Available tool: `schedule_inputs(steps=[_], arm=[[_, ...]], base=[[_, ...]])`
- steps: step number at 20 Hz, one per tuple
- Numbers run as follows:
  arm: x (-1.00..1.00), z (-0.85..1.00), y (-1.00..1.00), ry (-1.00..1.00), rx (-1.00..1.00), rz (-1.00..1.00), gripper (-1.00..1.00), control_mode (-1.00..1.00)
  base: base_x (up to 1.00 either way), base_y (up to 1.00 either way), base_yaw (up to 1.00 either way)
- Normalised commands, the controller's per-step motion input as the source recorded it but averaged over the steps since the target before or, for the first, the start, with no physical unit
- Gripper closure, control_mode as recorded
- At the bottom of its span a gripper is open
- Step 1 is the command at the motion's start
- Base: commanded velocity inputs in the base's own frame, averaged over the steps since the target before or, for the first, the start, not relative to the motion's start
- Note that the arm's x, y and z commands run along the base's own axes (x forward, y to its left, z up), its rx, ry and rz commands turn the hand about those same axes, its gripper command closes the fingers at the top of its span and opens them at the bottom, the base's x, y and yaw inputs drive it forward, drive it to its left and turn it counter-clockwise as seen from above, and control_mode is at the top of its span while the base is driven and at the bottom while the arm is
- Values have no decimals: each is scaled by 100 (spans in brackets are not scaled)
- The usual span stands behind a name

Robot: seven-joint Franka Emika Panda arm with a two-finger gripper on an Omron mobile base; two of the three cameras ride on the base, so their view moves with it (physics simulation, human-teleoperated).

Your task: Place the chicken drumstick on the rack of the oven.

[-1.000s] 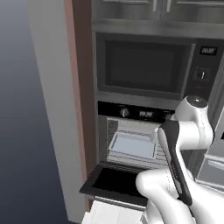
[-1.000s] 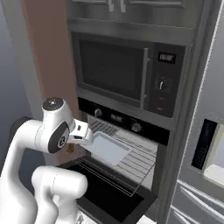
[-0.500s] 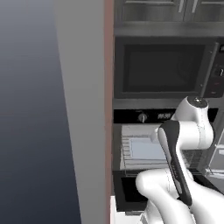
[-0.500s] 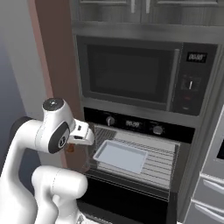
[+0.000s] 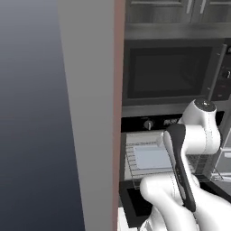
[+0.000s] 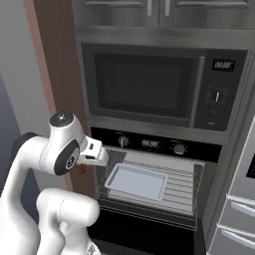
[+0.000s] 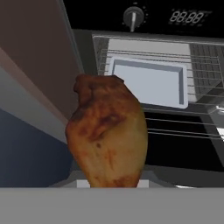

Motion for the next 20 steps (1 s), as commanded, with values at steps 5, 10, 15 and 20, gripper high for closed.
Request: schedule_inputs(steps=[5,10,15,20], arm=[[0,0,0,0,0,0,100,100],[0,0,0,0,0,0,100,-100],[20,-21,-38,-6,4,-2,100,-100],[56,-51,-86,-4,11,-1,100,-100]], base=[[83,11,-11],[18,3,-2],[0,0,0],[0,0,0]])
